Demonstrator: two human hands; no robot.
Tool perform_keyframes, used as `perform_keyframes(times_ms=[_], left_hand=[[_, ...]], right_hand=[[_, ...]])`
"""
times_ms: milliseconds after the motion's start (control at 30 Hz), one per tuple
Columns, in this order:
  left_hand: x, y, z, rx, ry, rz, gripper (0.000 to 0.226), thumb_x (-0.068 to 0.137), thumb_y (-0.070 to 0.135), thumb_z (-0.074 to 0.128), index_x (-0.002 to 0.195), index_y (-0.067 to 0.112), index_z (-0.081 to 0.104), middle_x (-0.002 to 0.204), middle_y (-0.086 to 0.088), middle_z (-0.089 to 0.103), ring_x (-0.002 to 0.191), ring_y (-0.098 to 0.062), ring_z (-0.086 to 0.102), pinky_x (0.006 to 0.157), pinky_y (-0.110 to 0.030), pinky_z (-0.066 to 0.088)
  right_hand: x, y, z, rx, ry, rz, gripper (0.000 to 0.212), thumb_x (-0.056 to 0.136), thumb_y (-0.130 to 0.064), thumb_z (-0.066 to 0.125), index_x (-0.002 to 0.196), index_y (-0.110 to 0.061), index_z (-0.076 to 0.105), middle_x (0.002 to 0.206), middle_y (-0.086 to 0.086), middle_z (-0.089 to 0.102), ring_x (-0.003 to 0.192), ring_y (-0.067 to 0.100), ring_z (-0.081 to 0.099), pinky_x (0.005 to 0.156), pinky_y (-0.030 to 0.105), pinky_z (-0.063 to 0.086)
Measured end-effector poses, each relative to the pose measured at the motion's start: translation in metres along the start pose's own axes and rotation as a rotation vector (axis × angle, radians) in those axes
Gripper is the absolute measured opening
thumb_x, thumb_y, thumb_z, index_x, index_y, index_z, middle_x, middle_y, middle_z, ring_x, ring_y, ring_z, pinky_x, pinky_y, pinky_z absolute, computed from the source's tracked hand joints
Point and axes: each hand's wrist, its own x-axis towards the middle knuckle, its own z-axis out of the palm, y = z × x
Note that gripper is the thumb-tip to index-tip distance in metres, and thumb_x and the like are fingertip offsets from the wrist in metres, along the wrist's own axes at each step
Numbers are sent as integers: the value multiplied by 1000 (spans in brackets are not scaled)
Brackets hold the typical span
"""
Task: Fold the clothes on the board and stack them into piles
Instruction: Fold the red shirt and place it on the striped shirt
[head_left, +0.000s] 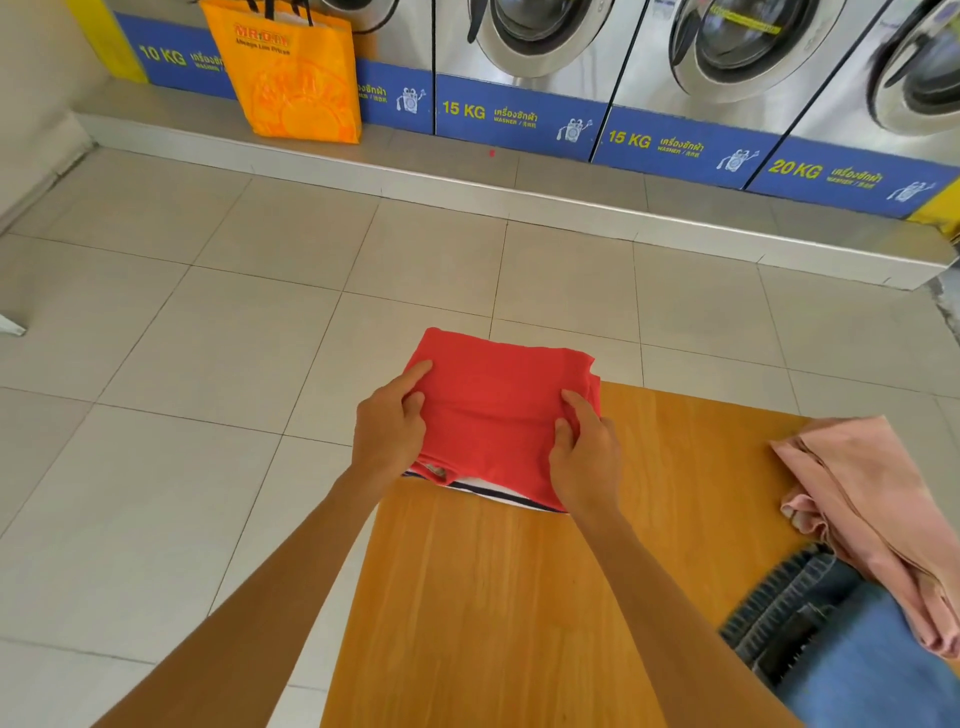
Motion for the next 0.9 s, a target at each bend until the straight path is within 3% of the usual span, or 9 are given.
perform_keyframes(times_ms=[467, 667, 767, 900], left_hand=[[-8, -8, 3, 55, -75, -43, 45, 106, 13, 39, 148, 29, 43, 139, -6, 56, 123, -28, 57, 106, -41, 46], [-13, 6, -5, -56, -12, -87, 46, 104, 10, 45, 145, 31, 48, 143, -4, 54, 127, -28, 55, 108, -42, 43], [-23, 21, -15, -117, 34, -58, 46, 104, 10, 44, 144, 31, 50, 142, 0, 54, 125, -21, 55, 108, -40, 43], [-67, 16, -33, -162, 46, -54, 46, 104, 9, 44, 143, 32, 50, 126, 15, 53, 106, -7, 55, 97, -25, 46]], right_hand=[[-2, 6, 4, -56, -104, 51, 42, 106, -27, 46, 147, -33, 44, 128, 11, 54, 96, 17, 51, 81, 29, 44], [-6, -8, -9, 31, -61, 27, 41, 102, -15, 51, 142, -26, 54, 139, 5, 56, 124, 25, 56, 96, 30, 45], [-14, -23, -20, 71, -1, -24, 40, 101, -14, 54, 139, -26, 57, 138, 1, 57, 120, 17, 54, 94, 25, 43], [-54, -16, -36, 154, -32, -23, 40, 99, -16, 56, 135, -33, 59, 136, -8, 57, 117, 7, 53, 99, 28, 46]])
